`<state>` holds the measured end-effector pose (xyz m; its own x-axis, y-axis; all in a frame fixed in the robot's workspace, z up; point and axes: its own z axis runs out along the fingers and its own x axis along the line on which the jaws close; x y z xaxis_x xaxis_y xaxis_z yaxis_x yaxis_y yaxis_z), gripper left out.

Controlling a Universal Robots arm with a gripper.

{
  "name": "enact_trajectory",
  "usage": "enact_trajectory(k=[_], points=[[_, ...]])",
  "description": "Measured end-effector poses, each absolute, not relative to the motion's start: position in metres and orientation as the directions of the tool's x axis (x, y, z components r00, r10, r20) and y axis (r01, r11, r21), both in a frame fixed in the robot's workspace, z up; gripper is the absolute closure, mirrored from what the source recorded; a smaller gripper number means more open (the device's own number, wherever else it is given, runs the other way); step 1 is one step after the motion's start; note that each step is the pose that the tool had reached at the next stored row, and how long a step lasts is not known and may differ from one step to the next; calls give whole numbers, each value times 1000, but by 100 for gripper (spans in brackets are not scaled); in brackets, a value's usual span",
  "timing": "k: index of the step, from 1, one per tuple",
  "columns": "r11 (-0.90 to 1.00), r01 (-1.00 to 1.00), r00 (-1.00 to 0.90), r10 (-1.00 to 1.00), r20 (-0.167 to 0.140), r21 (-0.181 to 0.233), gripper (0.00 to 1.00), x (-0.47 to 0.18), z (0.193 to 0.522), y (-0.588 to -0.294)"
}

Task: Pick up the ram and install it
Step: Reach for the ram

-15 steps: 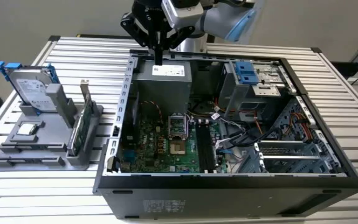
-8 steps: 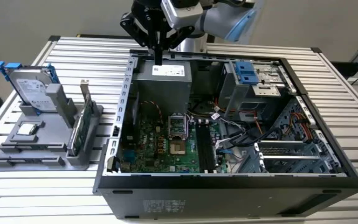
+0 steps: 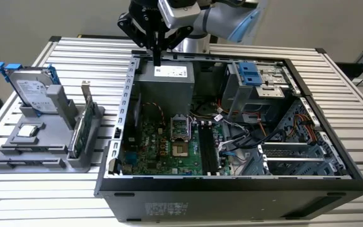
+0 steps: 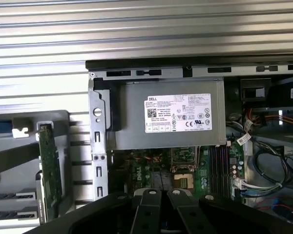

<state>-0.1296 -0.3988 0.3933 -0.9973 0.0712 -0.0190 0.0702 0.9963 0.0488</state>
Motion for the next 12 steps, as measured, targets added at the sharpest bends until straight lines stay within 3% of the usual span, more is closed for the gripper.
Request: enact_trajectory(k=[12], points=[[996,70,-997,71,-19,49,100,-138,393,-399]])
